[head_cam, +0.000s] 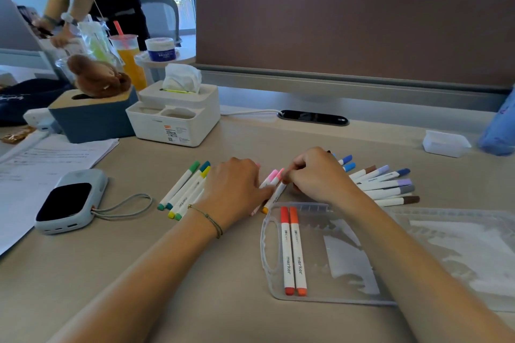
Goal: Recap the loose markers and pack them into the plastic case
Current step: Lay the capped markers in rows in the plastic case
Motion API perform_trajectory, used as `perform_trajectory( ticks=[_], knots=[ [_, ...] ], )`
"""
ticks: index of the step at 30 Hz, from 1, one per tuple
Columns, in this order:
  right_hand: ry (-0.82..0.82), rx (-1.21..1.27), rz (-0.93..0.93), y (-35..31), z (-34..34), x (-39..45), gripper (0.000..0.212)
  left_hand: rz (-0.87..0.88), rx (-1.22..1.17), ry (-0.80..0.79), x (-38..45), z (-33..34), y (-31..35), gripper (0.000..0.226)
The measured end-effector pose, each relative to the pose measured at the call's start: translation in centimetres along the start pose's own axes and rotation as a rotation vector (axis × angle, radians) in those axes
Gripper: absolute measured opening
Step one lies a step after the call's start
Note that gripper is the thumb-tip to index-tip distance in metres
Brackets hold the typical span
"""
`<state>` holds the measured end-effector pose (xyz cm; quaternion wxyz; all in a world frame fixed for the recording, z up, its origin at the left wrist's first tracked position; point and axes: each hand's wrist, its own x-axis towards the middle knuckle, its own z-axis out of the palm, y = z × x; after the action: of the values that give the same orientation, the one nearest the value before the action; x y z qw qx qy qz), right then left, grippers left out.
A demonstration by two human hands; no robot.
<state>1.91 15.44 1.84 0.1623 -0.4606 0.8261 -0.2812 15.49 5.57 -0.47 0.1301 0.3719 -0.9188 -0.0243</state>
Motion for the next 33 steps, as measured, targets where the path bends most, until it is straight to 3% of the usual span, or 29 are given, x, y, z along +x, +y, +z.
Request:
perform_trajectory(
  ticks=[5, 12, 14, 18, 22, 28, 33],
  knots=[
    [-0.012, -0.003, -0.01, 0.1, 0.3, 0.1, 0.02, -0.09, -0.076, 0.078, 0.4, 0.3, -1.6, 0.019],
    [-0.022, -0.028, 0.003, 0.2, 0.8, 0.3, 0.018, -0.096, -0.003, -0.009, 0.7, 0.1, -1.3, 0.033],
    [-0.018, -0.03, 0.026, 0.3, 0.7, 0.3, 0.018, -0.095, -0.123, -0.009, 0.7, 0.2, -1.6, 0.03],
    [-0.031, -0.032, 0.053, -0.6, 0.6, 0.7, 0.018, -0.17, -0.618, -0.003, 0.6, -0.9, -2.8, 0.024],
    [-0.041, -0.196, 0.086, -2.2, 1.6, 2.6, 0.017, -0.242, -0.981, -0.12, 0.4, -2.3, -3.3, 0.018],
    [-0.146, -0.353, 0.197, -3.9, 2.1, 3.6, 0.02, -0.247, -1.137, -0.249, 0.3, -2.5, -4.1, 0.019],
    [-0.148, -0.168, 0.25, -4.4, 2.4, 3.8, 0.025, -0.228, -1.181, -0.294, 0.1, -2.4, -3.8, 0.017]
  ],
)
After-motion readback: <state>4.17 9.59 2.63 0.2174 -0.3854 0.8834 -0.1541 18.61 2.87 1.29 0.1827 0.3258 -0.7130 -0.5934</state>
